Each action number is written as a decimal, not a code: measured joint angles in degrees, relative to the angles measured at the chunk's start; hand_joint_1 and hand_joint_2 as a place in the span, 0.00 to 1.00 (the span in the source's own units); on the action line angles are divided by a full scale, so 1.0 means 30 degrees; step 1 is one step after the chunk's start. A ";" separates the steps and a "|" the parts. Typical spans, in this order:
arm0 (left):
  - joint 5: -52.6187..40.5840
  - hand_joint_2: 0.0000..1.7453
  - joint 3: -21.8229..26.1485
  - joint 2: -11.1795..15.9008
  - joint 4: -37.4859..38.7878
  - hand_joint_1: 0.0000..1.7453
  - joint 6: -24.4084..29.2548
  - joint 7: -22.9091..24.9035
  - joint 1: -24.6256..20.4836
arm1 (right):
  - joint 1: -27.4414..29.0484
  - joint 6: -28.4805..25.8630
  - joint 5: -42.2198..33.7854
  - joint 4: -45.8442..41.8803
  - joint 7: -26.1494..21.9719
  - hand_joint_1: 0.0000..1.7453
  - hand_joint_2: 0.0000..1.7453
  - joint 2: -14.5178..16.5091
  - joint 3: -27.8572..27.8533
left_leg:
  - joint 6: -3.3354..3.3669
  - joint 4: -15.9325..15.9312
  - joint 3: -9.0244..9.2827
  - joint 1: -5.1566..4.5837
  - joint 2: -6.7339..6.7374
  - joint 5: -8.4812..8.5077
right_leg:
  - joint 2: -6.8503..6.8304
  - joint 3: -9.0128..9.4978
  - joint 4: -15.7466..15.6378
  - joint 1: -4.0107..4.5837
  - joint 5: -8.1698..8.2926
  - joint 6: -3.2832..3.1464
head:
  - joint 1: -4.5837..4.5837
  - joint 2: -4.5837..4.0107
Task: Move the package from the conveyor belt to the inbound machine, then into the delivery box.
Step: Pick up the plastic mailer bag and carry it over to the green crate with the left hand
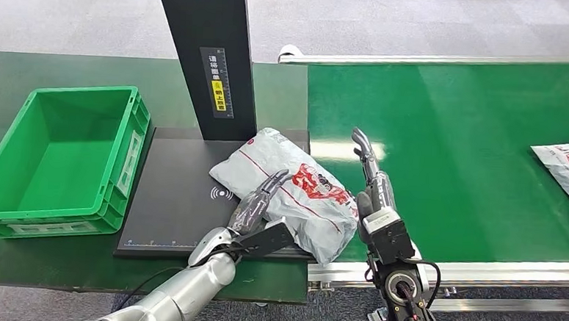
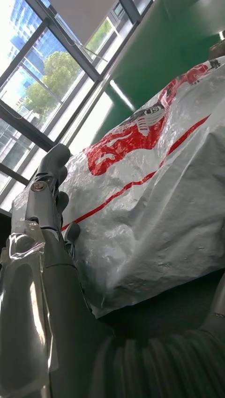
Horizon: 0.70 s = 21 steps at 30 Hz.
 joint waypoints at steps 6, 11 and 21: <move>-0.0118 1.00 -0.0024 -0.0312 0.0545 0.00 0.0000 0.0372 -0.0010 | -0.0137 -0.0005 -0.0002 0.0000 0.0000 0.00 1.00 0.0142 0.0000 | 0.0000 0.0000 -0.0001 0.0000 -0.0001 0.0000 | 0.0000 0.0000 0.0000 0.0000 0.0000 0.0000 | 0.0000 0.0000; -0.0166 1.00 -0.0035 -0.0501 0.0873 0.00 0.0007 0.0421 -0.0007 | -0.0196 -0.0007 -0.0007 0.0000 0.0000 0.00 1.00 0.0209 0.0000 | 0.0000 0.0000 -0.0001 0.0000 -0.0001 0.0000 | 0.0000 0.0001 0.0000 0.0000 0.0000 0.0000 | 0.0000 0.0002; -0.0166 1.00 -0.0037 -0.0548 0.1148 0.00 0.0007 0.0421 -0.0011 | -0.0197 -0.0007 -0.0007 0.0000 0.0000 0.00 1.00 0.0213 0.0000 | 0.0000 0.0000 0.0000 0.0000 -0.0001 0.0000 | 0.0000 0.0001 0.0000 0.0000 0.0000 0.0000 | 0.0002 0.0000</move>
